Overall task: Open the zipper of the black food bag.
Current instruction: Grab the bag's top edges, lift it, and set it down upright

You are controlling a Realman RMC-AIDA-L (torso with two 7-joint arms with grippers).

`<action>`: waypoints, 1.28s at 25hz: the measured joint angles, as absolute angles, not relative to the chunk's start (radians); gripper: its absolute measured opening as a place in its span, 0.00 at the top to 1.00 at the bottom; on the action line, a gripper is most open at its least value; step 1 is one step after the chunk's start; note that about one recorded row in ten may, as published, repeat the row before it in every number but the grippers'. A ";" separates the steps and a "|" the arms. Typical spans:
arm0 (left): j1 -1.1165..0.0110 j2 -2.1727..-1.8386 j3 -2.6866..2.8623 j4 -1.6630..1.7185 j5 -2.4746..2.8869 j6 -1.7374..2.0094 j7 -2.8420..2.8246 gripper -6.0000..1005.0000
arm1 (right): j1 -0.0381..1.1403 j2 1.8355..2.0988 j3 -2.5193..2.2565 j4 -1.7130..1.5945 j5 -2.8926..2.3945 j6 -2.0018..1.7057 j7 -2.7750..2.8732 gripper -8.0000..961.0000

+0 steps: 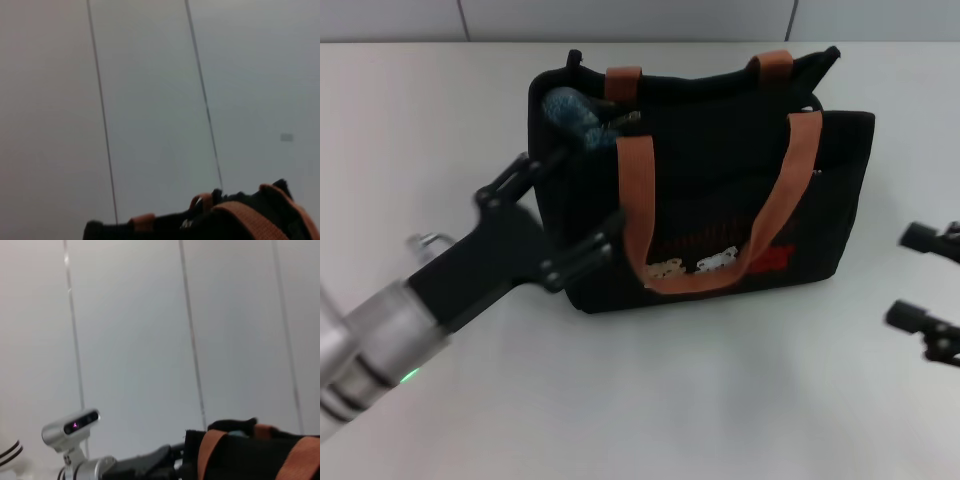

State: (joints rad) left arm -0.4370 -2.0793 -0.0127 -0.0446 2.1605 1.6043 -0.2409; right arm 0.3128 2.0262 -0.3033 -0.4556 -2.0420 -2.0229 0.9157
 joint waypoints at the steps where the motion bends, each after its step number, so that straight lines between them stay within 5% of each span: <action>1: -0.445 -2.078 -0.024 -0.067 2.160 1.576 -0.241 0.21 | 0.307 2.023 -0.287 -0.450 -2.037 -2.028 0.915 0.14; 4: -0.442 -2.074 -0.079 -0.093 2.159 1.533 -0.236 0.25 | 0.287 2.061 -0.220 -0.499 -2.030 -2.078 0.910 0.14; 9: -0.412 -2.074 -0.137 -0.099 2.156 1.550 -0.186 0.35 | 0.268 2.075 -0.184 -0.507 -2.026 -2.094 0.905 0.14; 14: -0.408 -2.075 -0.131 -0.100 2.160 1.559 -0.130 0.45 | 0.268 2.070 -0.175 -0.485 -2.024 -2.091 0.905 0.14; 19: -0.405 -2.075 -0.130 -0.105 2.161 1.560 -0.125 0.66 | 0.267 2.074 -0.168 -0.484 -2.020 -2.091 0.905 0.14; 32: -0.488 -2.066 -0.123 -0.013 2.184 1.789 -0.216 0.79 | 0.294 2.060 -0.087 -0.618 -1.821 -2.178 1.156 0.14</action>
State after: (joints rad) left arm -0.4880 -2.0662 -0.1232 -0.0132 2.1841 1.7894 -0.2155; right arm 0.2937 2.0598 -0.0870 -0.6180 -1.8212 -2.1783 1.1559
